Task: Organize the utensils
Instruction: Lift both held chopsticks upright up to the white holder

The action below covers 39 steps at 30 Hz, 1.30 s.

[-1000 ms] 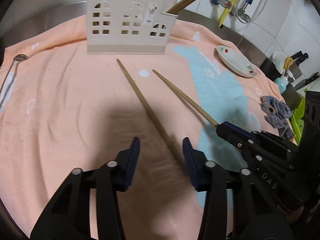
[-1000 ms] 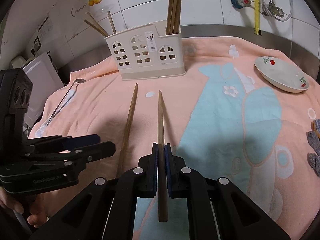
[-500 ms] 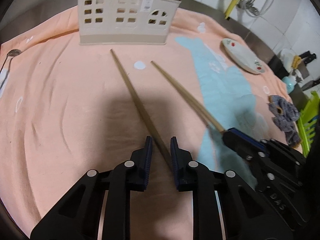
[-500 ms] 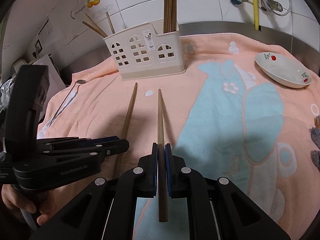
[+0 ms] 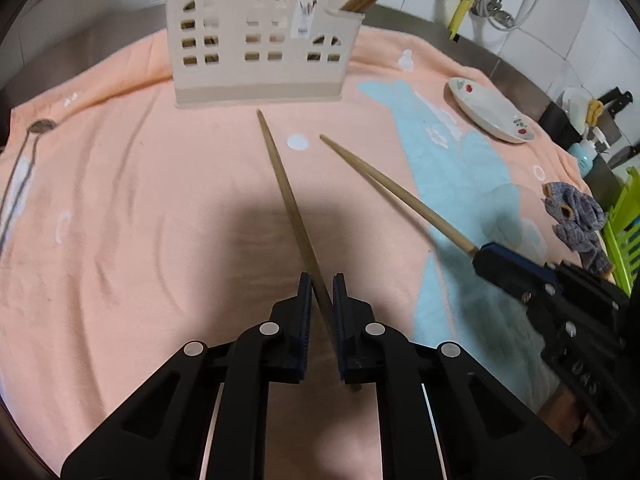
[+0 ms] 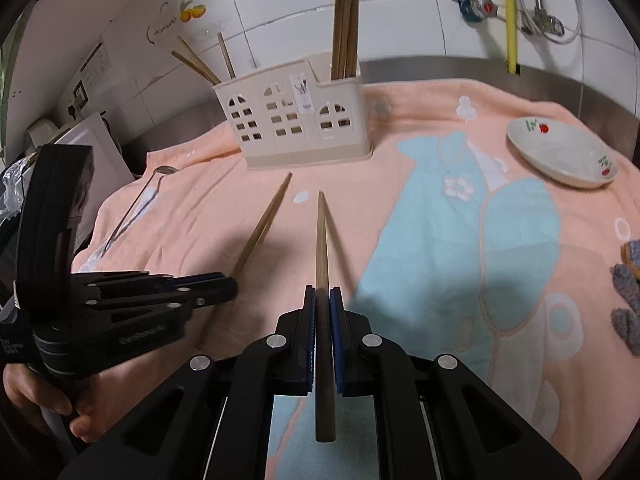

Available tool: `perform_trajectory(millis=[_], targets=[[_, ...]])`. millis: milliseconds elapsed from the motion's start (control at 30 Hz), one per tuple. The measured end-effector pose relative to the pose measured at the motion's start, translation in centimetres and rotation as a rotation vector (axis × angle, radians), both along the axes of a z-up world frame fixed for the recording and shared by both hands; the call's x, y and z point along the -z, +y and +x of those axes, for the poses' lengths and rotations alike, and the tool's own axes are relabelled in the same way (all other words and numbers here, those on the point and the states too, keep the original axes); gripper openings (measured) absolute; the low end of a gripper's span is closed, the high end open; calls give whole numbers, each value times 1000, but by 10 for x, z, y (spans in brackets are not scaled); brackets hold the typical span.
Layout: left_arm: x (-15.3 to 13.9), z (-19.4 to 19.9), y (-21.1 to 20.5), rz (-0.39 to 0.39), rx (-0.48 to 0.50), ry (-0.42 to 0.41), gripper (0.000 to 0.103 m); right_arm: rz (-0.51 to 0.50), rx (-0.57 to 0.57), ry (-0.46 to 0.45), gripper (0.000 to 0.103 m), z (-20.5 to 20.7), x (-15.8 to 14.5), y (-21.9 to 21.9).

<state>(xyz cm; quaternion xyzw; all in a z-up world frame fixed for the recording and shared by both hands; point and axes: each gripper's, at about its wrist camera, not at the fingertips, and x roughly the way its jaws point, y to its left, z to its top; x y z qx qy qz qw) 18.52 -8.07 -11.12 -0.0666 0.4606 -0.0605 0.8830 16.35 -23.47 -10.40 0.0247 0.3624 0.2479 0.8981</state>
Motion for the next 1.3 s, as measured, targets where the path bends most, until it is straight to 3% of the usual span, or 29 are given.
perform_trajectory(millis=[267,500,867,1300], targets=[[-51,-11,22,63,17,-155,6,11,-5,-96,7,2,-41,3],[-91,-12,41,58,32,-269,5,2,-36,-168,7,13,-80,19],[-118,-4,51,27,72,-359,5,-50,-91,-236,7,37,-128,48],[-129,-7,55,12,93,-386,5,-51,-108,-251,7,32,-131,55]])
